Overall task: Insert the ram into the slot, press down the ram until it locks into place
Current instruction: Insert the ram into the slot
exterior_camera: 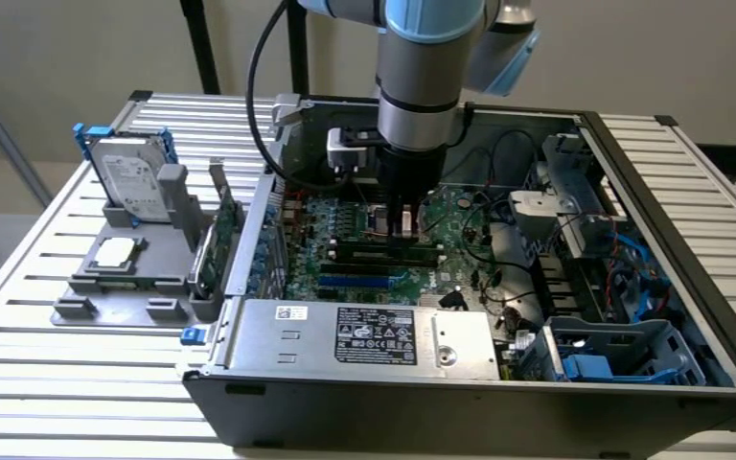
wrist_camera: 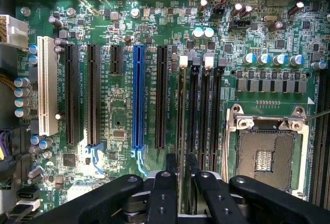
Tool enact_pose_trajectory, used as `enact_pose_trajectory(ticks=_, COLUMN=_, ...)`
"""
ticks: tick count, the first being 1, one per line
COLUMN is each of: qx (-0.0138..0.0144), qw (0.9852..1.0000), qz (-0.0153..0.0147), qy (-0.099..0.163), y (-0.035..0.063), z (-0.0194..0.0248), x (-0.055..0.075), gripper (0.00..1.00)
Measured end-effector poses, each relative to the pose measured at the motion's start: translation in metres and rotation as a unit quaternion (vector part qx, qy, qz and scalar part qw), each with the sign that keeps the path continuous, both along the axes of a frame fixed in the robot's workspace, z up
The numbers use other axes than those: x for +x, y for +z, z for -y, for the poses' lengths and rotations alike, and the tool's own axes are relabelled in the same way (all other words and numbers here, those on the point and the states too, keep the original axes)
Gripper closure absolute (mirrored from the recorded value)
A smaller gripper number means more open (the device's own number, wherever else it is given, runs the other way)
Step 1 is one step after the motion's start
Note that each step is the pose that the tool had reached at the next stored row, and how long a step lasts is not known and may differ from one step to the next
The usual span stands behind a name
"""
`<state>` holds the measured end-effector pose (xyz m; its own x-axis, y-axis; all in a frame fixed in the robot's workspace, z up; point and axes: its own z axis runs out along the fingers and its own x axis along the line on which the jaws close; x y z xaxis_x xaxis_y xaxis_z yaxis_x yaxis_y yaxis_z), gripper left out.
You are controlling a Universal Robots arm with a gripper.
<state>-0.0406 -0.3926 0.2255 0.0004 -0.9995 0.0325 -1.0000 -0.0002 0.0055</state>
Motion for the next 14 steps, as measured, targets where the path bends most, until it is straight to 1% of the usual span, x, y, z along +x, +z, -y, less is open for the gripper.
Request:
enact_pose_trajectory(ticks=5, qx=-0.0001, qw=1.0000, qz=-0.0016, qy=0.000, y=0.0165, z=0.0000, x=0.000, gripper=0.79)
enact_pose_trajectory(ticks=7, qx=0.0000, qw=1.0000, qz=-0.0020, qy=0.000, y=0.0183, z=0.0000, x=0.000, gripper=0.79)
enact_pose_trajectory(ticks=8, qx=0.0001, qw=1.0000, qz=-0.0022, qy=0.000, y=0.0183, z=0.0000, x=0.000, gripper=0.81)
enact_pose_trajectory(ticks=9, qx=0.0001, qw=1.0000, qz=-0.0023, qy=0.000, y=0.0183, z=-0.0001, x=0.000, gripper=0.81)
enact_pose_trajectory(ticks=10, qx=0.0001, qw=1.0000, qz=-0.0025, qy=0.000, y=0.0183, z=-0.0001, x=0.000, gripper=0.88)
enact_pose_trajectory(ticks=11, qx=0.0000, qw=1.0000, qz=-0.0026, qy=0.000, y=0.0185, z=0.0000, x=-0.001, gripper=0.89)
enact_pose_trajectory(ticks=14, qx=-0.0001, qw=1.0000, qz=-0.0027, qy=0.000, y=0.0185, z=0.0000, x=-0.001, gripper=0.89)
